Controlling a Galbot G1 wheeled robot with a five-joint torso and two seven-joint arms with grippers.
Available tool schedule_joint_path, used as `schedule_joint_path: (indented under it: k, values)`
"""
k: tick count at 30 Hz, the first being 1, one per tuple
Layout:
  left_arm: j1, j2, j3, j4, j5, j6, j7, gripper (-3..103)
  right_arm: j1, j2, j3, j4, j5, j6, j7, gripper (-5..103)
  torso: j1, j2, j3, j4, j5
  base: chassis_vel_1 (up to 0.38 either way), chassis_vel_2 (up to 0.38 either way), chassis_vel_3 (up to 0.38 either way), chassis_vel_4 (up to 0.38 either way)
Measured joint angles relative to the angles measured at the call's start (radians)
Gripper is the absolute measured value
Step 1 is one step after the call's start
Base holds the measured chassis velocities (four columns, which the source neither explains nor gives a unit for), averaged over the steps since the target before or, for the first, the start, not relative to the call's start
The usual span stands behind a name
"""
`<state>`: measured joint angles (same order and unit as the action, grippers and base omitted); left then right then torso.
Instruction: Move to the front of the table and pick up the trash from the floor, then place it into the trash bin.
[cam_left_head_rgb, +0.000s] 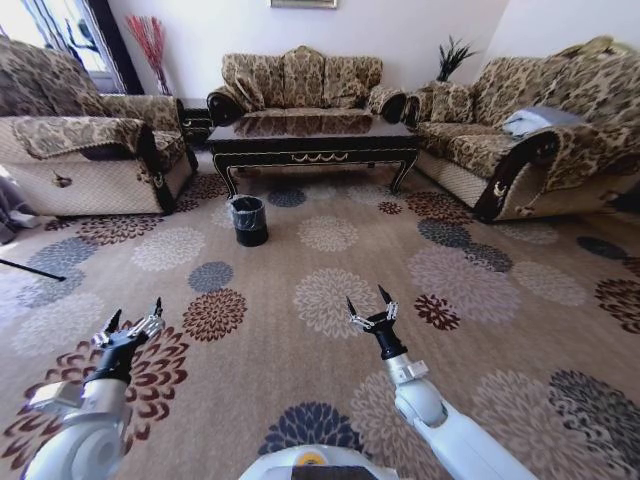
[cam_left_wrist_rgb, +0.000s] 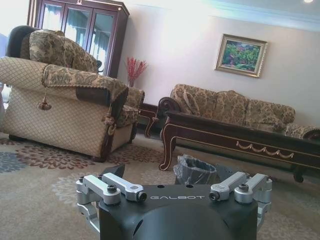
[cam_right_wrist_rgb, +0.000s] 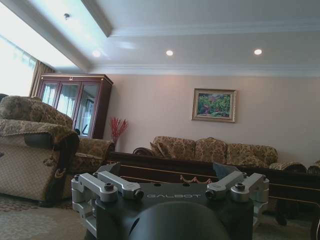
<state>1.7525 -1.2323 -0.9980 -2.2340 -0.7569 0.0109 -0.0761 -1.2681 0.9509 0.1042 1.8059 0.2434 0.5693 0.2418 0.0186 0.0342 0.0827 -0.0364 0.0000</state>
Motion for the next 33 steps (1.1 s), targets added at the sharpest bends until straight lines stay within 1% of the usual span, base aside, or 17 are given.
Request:
schedule_joint_path:
  k: [4, 12, 18, 21, 25, 28, 31, 33]
  values:
    - [0.004, 0.000, 0.001, -0.005, -0.007, -0.005, 0.014, 100, -0.001, 0.001, 0.001, 0.000, -0.004, 0.000, 0.000, 100, 0.000, 0.001, 0.001, 0.0000, 0.0000, 0.000, 0.000, 0.000, 0.000]
    - [0.014, 0.000, -0.006, -0.003, -0.013, -0.046, 0.060, 100, -0.010, 0.003, 0.003, 0.002, -0.009, 0.000, -0.001, 100, 0.001, 0.022, 0.021, 0.0000, 0.0000, 0.000, 0.000, 0.000, 0.000]
    - [0.017, -0.001, -0.009, -0.002, -0.018, -0.050, 0.065, 100, -0.009, 0.002, 0.004, 0.003, -0.010, 0.000, -0.001, 100, 0.002, 0.032, 0.031, 0.0000, 0.0000, 0.000, 0.000, 0.000, 0.000]
    - [0.019, -0.001, -0.013, 0.000, -0.024, -0.047, 0.063, 100, -0.008, 0.001, 0.004, 0.003, -0.010, 0.000, -0.001, 100, 0.003, 0.047, 0.045, 0.0000, 0.0000, 0.000, 0.000, 0.000, 0.000]
    - [0.021, 0.000, -0.014, 0.000, -0.025, -0.045, 0.063, 100, -0.008, 0.001, 0.003, 0.003, -0.010, 0.000, -0.001, 100, 0.004, 0.058, 0.054, 0.0000, 0.0000, 0.000, 0.000, 0.000, 0.000]
    - [0.022, -0.001, -0.014, -0.002, -0.025, -0.038, 0.060, 100, -0.005, -0.001, 0.002, 0.003, -0.010, 0.001, -0.002, 100, 0.010, 0.089, 0.079, -0.0001, 0.0000, 0.000, 0.000, 0.000, 0.000]
    - [0.022, -0.001, -0.015, -0.003, -0.025, -0.036, 0.059, 100, -0.005, -0.002, 0.002, 0.003, -0.009, 0.001, -0.002, 100, 0.012, 0.097, 0.084, -0.0002, 0.0000, 0.000, 0.000, 0.000, 0.000]
    - [0.022, -0.002, -0.015, -0.004, -0.026, -0.035, 0.059, 100, -0.005, -0.003, 0.002, 0.003, -0.009, 0.001, -0.002, 100, 0.015, 0.109, 0.094, -0.0002, 0.0000, 0.000, 0.000, 0.000, 0.000]
